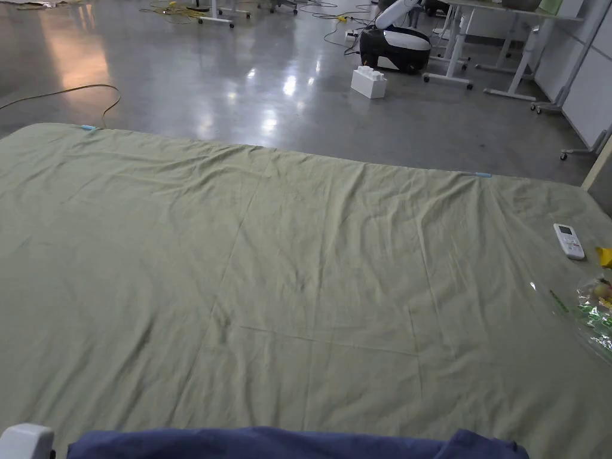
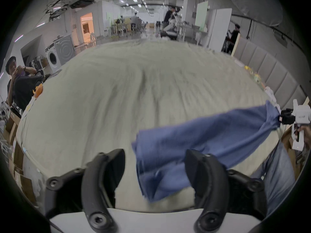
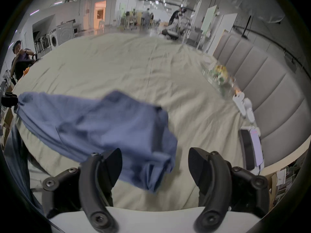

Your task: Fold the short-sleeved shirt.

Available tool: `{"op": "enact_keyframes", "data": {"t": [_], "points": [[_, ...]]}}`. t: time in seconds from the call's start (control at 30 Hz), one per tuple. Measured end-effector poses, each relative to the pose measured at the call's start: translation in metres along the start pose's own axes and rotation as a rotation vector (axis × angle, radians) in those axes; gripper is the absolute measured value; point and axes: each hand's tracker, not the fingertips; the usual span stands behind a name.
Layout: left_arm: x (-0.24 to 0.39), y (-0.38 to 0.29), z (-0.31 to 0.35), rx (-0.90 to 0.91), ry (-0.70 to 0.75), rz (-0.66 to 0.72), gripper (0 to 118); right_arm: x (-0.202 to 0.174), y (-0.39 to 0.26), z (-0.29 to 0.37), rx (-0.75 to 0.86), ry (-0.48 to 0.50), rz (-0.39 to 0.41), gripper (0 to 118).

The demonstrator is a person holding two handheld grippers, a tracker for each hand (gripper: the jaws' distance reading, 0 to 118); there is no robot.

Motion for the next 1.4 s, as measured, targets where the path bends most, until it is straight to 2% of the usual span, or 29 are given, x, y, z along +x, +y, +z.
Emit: {"op": "enact_keyframes", "data": {"t": [0.17, 0.37, 0.47, 0.53, 0.57, 0.6, 0.7, 0.73, 0.77, 0.83, 0.9, 1.17, 1.3, 1.4], "points": [[0.019, 0.039, 0.008, 0.158, -0.048, 0.036, 80, -0.015, 0.038, 0.022, 0.198, -0.025, -0.041, 85], [0.065, 0.081, 0.017, 0.370, -0.025, 0.009, 79, -0.050, 0.084, 0.041, 0.459, -0.022, -0.098, 85], [0.091, 0.095, 0.023, 0.483, 0.040, -0.003, 77, -0.070, 0.104, 0.047, 0.561, -0.056, -0.123, 71], [0.103, 0.100, 0.026, 0.558, 0.078, -0.013, 75, -0.082, 0.118, 0.053, 0.661, -0.097, -0.100, 49], [0.110, 0.103, 0.028, 0.588, 0.095, -0.016, 72, -0.085, 0.122, 0.051, 0.659, -0.080, -0.163, 39], [0.116, 0.106, 0.031, 0.620, 0.112, -0.008, 64, -0.088, 0.126, 0.051, 0.675, -0.074, -0.204, 28], [0.118, 0.109, 0.030, 0.684, 0.146, 0.024, 29, -0.097, 0.139, 0.057, 0.758, -0.115, -0.210, 22], [0.119, 0.110, 0.031, 0.695, 0.159, 0.037, 19, -0.098, 0.143, 0.060, 0.791, -0.122, -0.192, 14], [0.120, 0.111, 0.033, 0.703, 0.158, 0.052, 15, -0.099, 0.146, 0.060, 0.783, -0.112, -0.199, 7], [0.118, 0.112, 0.035, 0.711, 0.154, 0.067, 4, -0.102, 0.151, 0.064, 0.827, -0.136, -0.191, 4], [0.116, 0.113, 0.035, 0.713, 0.161, 0.062, 1, -0.103, 0.155, 0.066, 0.837, -0.127, -0.190, 2], [0.101, 0.110, 0.038, 0.691, 0.202, 0.007, 0, -0.104, 0.158, 0.071, 0.850, -0.127, -0.201, 0], [0.073, 0.103, 0.038, 0.590, 0.191, -0.003, 0, -0.105, 0.159, 0.070, 0.832, -0.109, -0.184, 0], [0.040, 0.089, 0.034, 0.456, 0.119, 0.010, 0, -0.105, 0.156, 0.064, 0.815, -0.100, -0.174, 0]]}}
